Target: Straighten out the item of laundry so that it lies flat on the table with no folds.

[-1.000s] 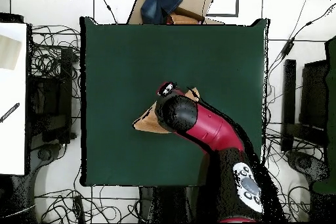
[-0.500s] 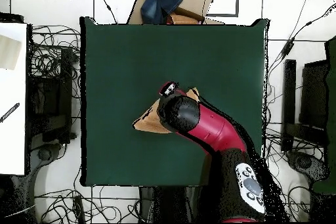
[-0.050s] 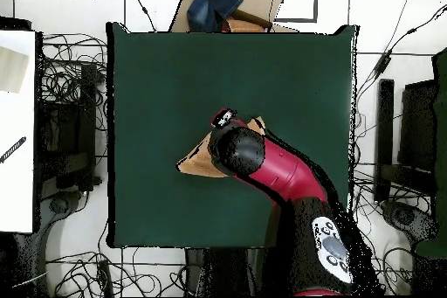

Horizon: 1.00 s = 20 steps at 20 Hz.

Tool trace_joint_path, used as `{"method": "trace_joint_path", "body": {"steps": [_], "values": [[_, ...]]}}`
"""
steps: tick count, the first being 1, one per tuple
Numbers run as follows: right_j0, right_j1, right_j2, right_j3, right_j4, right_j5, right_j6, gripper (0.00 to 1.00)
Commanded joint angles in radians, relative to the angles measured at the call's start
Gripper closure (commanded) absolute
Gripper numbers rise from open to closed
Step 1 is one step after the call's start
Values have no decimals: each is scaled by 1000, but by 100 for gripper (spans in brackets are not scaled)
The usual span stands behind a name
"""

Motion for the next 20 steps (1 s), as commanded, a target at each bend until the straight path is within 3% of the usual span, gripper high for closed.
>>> {"method": "trace_joint_path", "body": {"steps": [1, 11, 20], "values": [[13, 42, 76, 15, -50, -63, 111, 100], [70, 56, 7, -27, -44, -19, 127, 100], [85, 92, 2, -59, -40, -45, 128, 100]]}}
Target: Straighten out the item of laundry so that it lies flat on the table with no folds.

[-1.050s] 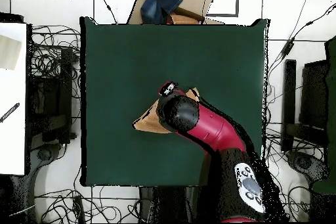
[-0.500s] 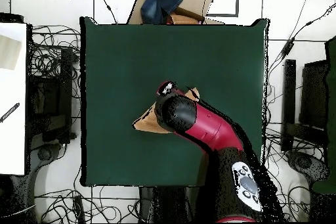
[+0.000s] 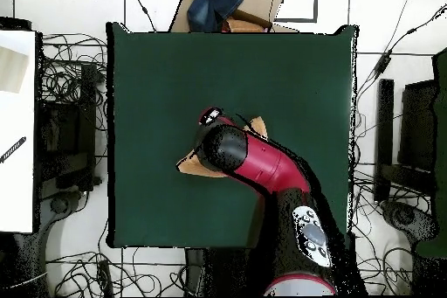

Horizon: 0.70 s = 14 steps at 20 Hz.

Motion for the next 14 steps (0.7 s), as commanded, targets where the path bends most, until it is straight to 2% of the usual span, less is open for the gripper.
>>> {"method": "trace_joint_path", "body": {"steps": [1, 10, 14], "values": [[25, 49, 12, -29, -40, -41, 128, 100], [48, 47, -2, -36, -33, -22, 136, 100], [85, 50, -43, -69, -27, 24, 148, 100]]}}
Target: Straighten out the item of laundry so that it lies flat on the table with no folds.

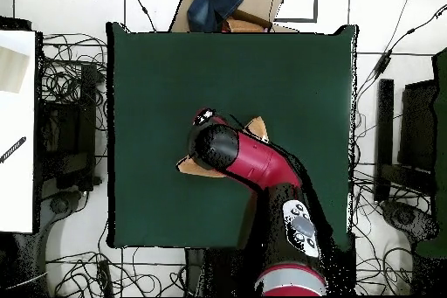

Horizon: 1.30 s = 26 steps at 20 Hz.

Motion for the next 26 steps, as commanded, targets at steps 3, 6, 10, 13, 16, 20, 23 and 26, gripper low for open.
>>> {"method": "trace_joint_path", "body": {"steps": [3, 6, 10, 13, 16, 20, 23, 26], "values": [[78, 31, -65, -95, -25, 74, 148, 100], [46, 40, -27, -93, -25, 48, 122, 100], [-32, 68, 69, -93, -38, -14, 73, 100], [-95, 75, 141, -58, -65, -90, 57, 100], [-186, 94, 241, -38, -100, -127, 20, 100], [-233, 112, 297, -42, -161, -162, 20, 100], [-238, 109, 305, -15, -207, -237, 72, 100], [-212, 89, 273, 13, -205, -232, 122, 100]]}}
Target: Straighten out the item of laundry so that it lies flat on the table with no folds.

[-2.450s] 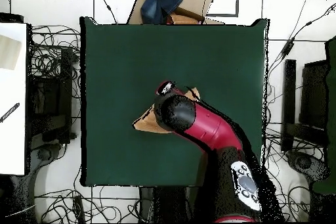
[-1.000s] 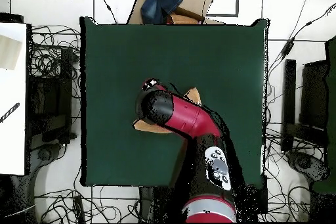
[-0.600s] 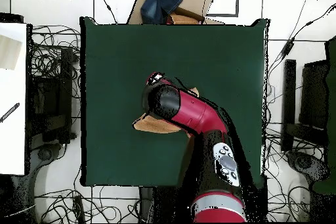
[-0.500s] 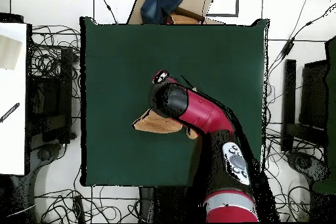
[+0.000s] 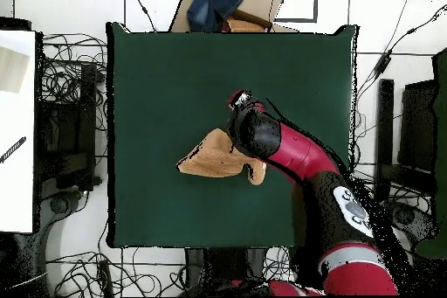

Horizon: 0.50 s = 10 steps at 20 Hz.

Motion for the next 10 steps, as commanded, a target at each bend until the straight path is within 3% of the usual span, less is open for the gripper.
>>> {"method": "trace_joint_path", "body": {"steps": [1, 7, 10], "values": [[45, 4, 95, 95, -70, -71, 134, 100], [112, -35, 23, 113, -46, -47, 166, 100], [78, -47, 48, 141, -55, -45, 159, 100]]}}
